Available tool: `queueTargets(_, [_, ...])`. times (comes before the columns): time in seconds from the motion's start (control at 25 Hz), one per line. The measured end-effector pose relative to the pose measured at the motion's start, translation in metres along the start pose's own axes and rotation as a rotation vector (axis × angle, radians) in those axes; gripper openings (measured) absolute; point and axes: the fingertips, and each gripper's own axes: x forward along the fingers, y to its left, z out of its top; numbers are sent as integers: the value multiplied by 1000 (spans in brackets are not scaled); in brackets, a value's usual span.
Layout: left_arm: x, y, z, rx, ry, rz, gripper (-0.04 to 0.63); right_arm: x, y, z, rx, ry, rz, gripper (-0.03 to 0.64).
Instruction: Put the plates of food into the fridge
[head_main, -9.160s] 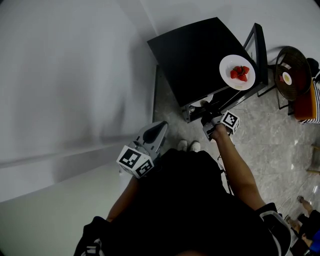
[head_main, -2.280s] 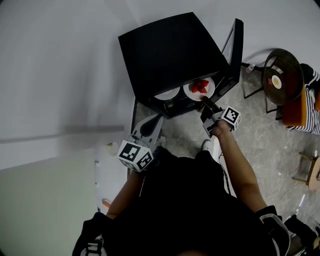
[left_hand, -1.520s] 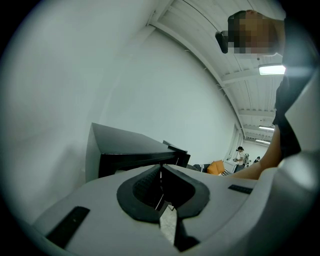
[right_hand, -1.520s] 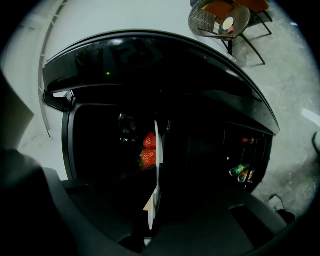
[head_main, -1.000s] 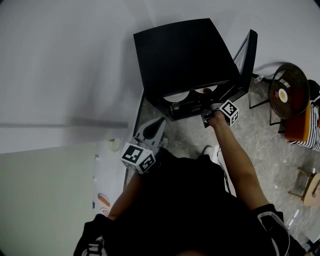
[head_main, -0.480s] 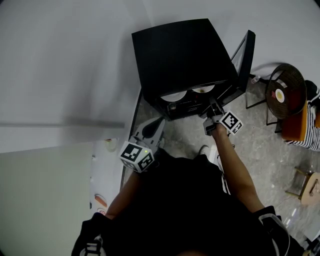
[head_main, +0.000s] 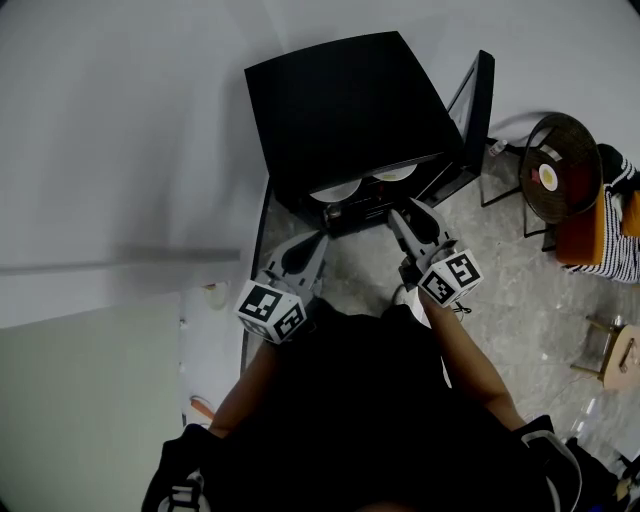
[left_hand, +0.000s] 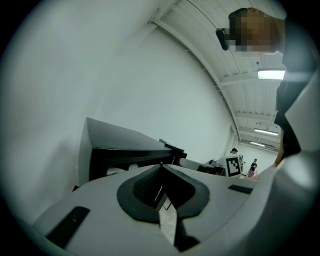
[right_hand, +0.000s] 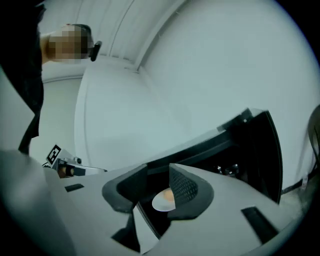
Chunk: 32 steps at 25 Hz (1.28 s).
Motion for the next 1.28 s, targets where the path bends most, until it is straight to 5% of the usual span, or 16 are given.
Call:
queueTargets(0.56, [-10,27,14,19,-6,-165,25,26,122,49,-426,-43,3,114])
queueTargets(0.92, [-43,49,18,68,96,-350,25,44,175,29,-398,-83,-201,114])
queueTargets(1.28, [-66,17,40,103,56,-416,25,31,205,40,-389,-112,-235,114])
